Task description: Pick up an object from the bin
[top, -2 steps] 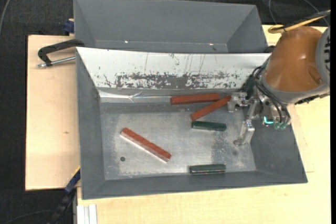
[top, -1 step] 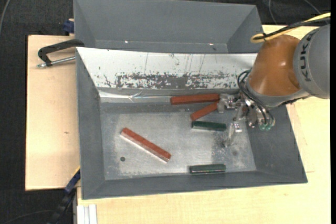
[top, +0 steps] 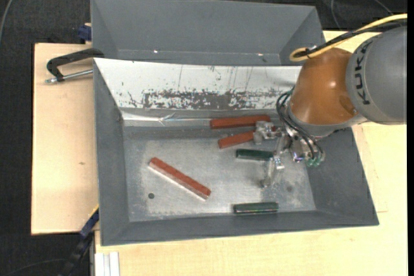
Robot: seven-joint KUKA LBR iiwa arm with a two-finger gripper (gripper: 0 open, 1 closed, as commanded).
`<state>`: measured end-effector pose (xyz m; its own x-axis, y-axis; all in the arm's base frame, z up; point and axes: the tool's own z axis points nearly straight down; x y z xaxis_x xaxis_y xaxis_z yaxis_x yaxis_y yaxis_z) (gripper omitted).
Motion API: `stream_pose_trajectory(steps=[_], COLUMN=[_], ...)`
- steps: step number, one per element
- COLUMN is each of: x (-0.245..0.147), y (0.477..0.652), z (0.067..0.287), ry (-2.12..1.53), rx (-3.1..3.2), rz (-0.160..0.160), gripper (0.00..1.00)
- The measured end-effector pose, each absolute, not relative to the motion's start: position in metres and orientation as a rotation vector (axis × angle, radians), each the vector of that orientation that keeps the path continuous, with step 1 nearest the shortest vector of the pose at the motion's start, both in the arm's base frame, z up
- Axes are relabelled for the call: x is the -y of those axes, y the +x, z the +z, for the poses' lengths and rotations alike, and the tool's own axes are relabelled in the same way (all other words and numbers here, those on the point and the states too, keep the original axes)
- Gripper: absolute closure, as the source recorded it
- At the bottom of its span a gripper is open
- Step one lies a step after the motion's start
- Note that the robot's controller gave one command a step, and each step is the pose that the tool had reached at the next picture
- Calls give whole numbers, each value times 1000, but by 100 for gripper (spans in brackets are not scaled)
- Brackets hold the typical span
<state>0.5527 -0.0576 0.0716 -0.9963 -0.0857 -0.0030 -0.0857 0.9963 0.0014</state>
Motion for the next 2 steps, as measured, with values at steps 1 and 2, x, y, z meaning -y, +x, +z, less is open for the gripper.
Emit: stream_pose_trajectory(steps=[1,2], x=[59,59], y=[555,553], z=[74,71], ry=[-131,-132], rx=[-3126,-3135], rz=[-1,0], gripper=[100,0])
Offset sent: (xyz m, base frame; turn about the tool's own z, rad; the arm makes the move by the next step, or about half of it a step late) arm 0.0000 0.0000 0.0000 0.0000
